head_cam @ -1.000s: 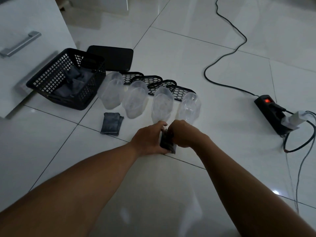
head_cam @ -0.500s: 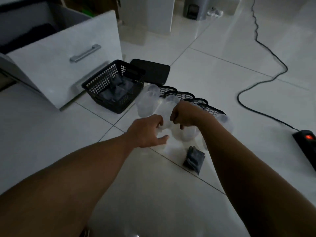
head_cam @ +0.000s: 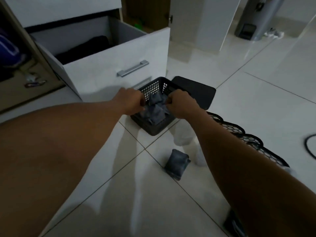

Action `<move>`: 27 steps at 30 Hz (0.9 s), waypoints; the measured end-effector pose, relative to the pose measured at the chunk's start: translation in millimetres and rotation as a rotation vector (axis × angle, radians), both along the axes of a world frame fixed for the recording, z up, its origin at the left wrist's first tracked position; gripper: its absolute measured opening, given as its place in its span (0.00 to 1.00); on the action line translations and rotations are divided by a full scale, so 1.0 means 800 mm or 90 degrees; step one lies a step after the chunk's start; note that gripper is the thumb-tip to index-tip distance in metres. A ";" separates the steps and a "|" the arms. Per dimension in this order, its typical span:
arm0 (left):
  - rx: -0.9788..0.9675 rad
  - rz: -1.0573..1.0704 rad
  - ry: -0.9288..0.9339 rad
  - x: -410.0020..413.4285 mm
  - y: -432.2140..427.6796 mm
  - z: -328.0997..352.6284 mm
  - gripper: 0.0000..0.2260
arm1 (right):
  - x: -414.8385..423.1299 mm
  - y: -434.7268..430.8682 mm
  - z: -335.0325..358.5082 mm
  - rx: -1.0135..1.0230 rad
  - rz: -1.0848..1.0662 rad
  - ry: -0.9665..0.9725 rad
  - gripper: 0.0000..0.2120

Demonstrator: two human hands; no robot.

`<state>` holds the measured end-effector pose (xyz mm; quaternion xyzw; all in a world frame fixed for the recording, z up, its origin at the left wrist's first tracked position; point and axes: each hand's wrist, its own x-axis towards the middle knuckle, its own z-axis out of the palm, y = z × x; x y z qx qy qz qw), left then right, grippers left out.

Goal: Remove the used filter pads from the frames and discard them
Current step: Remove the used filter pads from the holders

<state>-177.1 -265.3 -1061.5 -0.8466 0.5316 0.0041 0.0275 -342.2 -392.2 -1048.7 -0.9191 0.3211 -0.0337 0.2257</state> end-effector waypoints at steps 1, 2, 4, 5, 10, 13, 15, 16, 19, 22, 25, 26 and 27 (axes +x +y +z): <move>0.038 -0.004 -0.006 0.004 -0.009 -0.002 0.09 | 0.009 0.003 -0.003 -0.026 0.006 0.024 0.11; 0.074 -0.004 -0.017 0.014 -0.019 -0.007 0.09 | 0.025 0.002 -0.010 -0.043 0.015 0.048 0.11; 0.138 -0.038 -0.069 0.020 -0.039 -0.014 0.08 | 0.041 0.005 -0.021 -0.050 0.036 0.125 0.16; 0.160 -0.053 -0.090 0.021 -0.047 -0.018 0.08 | 0.049 0.007 -0.029 -0.060 0.051 0.171 0.20; 0.221 0.003 -0.084 0.019 -0.067 -0.034 0.03 | 0.059 0.012 -0.053 -0.139 0.095 0.284 0.15; 0.228 0.007 -0.112 0.019 -0.068 -0.046 0.06 | 0.064 0.013 -0.055 -0.164 0.124 0.330 0.16; 0.206 0.011 -0.102 0.019 -0.067 -0.052 0.10 | 0.069 0.013 -0.059 -0.168 0.137 0.362 0.21; 0.196 0.012 -0.095 0.018 -0.066 -0.054 0.10 | 0.070 0.014 -0.059 -0.170 0.139 0.362 0.23; 0.212 0.027 -0.104 0.014 -0.068 -0.056 0.06 | 0.071 0.012 -0.059 -0.163 0.129 0.314 0.18; 0.242 0.032 -0.113 0.006 -0.069 -0.053 0.08 | 0.069 0.011 -0.065 -0.137 0.095 0.251 0.10; 0.212 0.027 -0.131 0.006 -0.070 -0.047 0.06 | 0.061 0.011 -0.061 -0.153 0.049 0.155 0.09; 0.215 0.036 -0.133 0.007 -0.069 -0.044 0.05 | 0.059 0.010 -0.057 -0.159 0.032 0.125 0.10; 0.224 0.050 -0.132 0.009 -0.069 -0.042 0.06 | 0.057 0.009 -0.053 -0.159 0.015 0.100 0.12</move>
